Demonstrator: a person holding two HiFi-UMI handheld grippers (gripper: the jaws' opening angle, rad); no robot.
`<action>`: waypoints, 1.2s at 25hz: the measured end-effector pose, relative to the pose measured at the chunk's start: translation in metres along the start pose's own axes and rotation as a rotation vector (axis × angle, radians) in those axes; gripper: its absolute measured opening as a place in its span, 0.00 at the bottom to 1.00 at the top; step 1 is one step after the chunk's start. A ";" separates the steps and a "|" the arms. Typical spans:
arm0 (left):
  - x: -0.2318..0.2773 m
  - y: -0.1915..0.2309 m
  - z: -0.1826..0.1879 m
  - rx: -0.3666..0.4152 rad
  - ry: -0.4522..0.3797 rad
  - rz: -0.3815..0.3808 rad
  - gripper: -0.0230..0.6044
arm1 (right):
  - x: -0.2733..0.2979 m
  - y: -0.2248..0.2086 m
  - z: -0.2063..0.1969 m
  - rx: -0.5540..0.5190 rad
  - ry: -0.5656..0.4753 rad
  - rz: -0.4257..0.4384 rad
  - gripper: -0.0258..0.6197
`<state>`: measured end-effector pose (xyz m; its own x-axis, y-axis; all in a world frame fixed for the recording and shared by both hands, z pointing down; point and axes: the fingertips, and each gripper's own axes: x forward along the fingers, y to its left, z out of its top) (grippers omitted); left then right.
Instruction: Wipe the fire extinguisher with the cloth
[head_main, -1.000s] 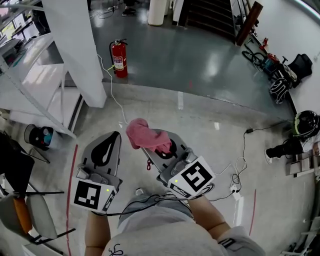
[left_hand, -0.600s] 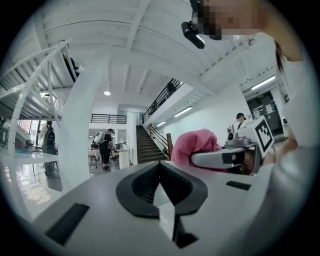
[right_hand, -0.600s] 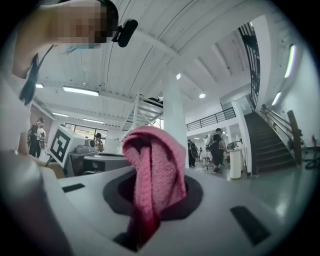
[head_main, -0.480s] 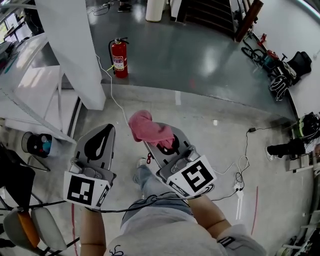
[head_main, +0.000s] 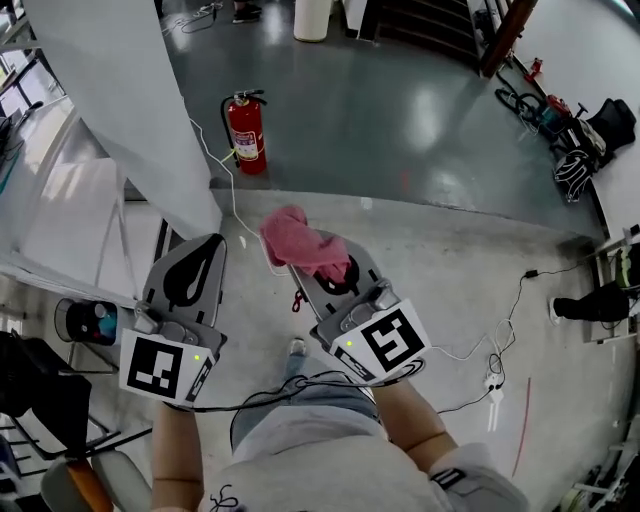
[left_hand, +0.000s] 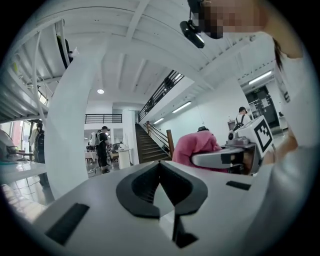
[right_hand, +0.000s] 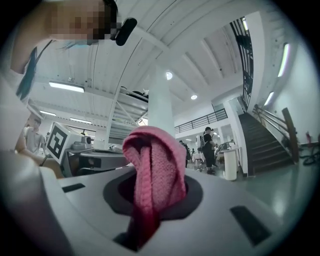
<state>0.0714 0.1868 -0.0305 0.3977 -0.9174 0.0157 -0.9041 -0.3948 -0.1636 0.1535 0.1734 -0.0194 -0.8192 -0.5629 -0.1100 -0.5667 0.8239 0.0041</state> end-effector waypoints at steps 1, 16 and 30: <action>0.008 0.008 -0.002 0.000 0.003 0.000 0.05 | 0.010 -0.008 0.000 0.005 -0.001 -0.007 0.13; 0.112 0.143 -0.050 -0.046 0.003 -0.191 0.05 | 0.157 -0.070 -0.035 0.001 0.040 -0.215 0.13; 0.196 0.287 -0.095 -0.044 0.026 -0.408 0.05 | 0.324 -0.113 -0.087 0.041 0.059 -0.408 0.13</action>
<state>-0.1252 -0.1112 0.0189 0.7215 -0.6857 0.0960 -0.6790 -0.7279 -0.0960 -0.0560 -0.1079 0.0306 -0.5327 -0.8455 -0.0371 -0.8428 0.5339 -0.0680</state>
